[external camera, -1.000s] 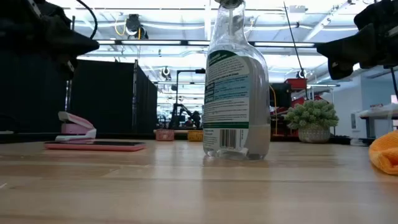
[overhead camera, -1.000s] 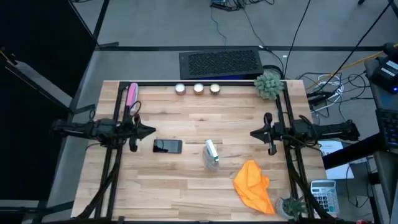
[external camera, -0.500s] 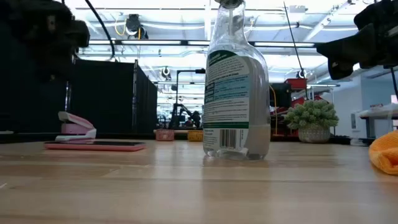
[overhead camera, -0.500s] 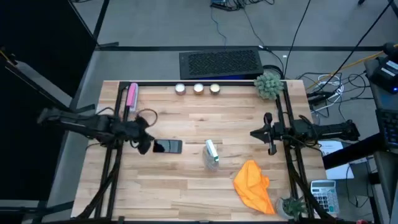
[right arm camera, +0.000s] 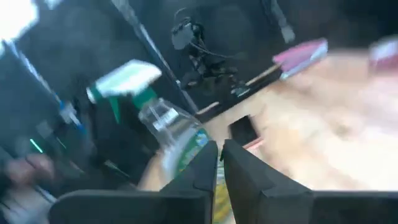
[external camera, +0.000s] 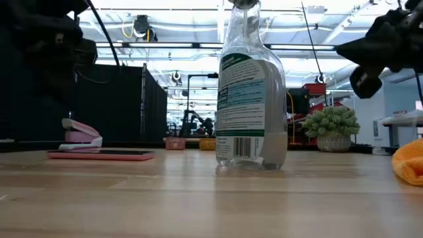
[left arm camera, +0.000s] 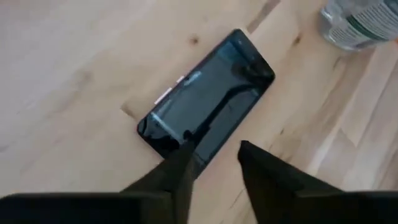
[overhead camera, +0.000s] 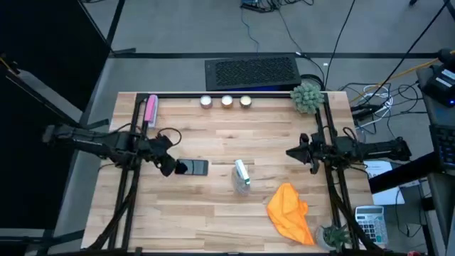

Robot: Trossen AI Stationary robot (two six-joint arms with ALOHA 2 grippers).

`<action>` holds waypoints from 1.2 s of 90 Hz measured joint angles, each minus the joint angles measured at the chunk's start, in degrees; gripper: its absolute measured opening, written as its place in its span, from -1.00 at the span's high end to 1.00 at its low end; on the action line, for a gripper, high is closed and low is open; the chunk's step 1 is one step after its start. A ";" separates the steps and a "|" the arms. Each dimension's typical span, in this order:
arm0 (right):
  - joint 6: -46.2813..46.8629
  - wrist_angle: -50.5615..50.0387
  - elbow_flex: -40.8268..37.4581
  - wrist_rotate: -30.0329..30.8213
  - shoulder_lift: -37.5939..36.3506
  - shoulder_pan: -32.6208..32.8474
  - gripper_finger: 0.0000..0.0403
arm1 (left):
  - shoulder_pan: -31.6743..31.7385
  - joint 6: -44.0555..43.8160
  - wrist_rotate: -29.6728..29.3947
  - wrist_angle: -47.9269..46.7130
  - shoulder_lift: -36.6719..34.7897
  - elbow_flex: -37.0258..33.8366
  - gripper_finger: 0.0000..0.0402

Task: Apply microfiber cloth
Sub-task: Spray the front of the cellphone using spray bottle

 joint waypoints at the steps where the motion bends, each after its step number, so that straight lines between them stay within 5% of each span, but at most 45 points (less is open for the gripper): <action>1: 0.22 0.13 -0.01 0.55 0.01 0.00 0.93 | 0.12 0.00 0.01 -0.15 0.15 0.00 0.23; 16: -0.49 1.95 0.01 13.37 0.70 -0.10 0.93 | 1.43 0.04 -2.01 -2.48 1.89 -0.04 0.00; 33: -8.05 15.18 0.05 14.18 6.50 -0.11 0.97 | 2.59 0.84 -2.22 -1.67 2.40 -0.39 -0.02; 72: -19.33 8.17 22.89 13.87 45.34 -6.77 1.00 | 3.52 -2.99 0.56 9.16 2.34 -11.02 -0.02; 108: -30.08 4.71 40.13 -2.02 78.50 -18.77 1.00 | 3.50 -2.46 0.67 11.01 2.34 -12.09 -0.02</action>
